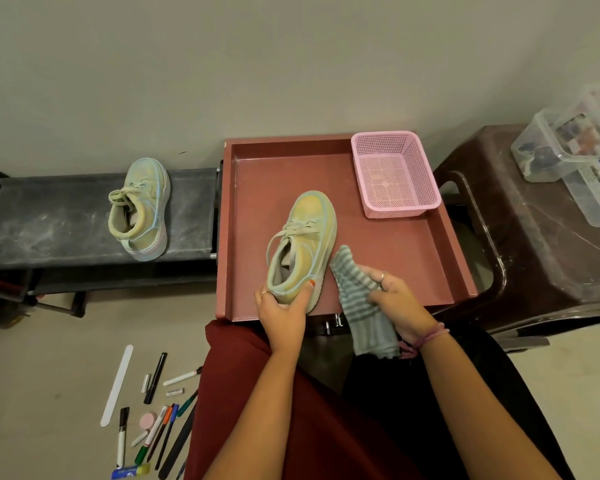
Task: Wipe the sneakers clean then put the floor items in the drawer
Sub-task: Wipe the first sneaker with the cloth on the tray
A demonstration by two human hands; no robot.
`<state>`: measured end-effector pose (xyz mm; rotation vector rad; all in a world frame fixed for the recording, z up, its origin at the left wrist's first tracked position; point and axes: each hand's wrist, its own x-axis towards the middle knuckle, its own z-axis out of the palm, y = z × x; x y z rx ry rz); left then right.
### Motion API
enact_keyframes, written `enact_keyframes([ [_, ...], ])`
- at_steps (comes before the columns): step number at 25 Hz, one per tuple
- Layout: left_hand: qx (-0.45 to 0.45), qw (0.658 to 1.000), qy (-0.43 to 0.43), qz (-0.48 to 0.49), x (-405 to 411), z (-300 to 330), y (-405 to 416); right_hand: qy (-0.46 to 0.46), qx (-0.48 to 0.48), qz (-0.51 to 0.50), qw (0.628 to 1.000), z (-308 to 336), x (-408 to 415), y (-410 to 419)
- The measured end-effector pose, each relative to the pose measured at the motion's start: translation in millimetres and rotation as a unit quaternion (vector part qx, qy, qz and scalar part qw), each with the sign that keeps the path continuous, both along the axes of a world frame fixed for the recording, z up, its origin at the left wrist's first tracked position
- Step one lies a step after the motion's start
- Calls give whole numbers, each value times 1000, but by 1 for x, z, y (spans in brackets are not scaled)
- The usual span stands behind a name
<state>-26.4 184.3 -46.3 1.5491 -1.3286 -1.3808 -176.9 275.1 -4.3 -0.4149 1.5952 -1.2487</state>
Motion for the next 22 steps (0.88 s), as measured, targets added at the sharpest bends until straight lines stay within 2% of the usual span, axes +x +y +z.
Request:
enact_keyframes([
  [3,-4,1000,23,9,4,10,-9,-95,-42,-81,991,12,-3,-8],
  [6,-47,998,36,21,10,25,-23,-165,-78,-111,977,13,-2,-13],
  [14,-171,981,-6,88,39,47,-111,-206,-74,-125,968,5,0,-41],
  [22,-151,978,-54,137,52,25,-183,-219,-60,-131,965,-5,-2,-70],
])
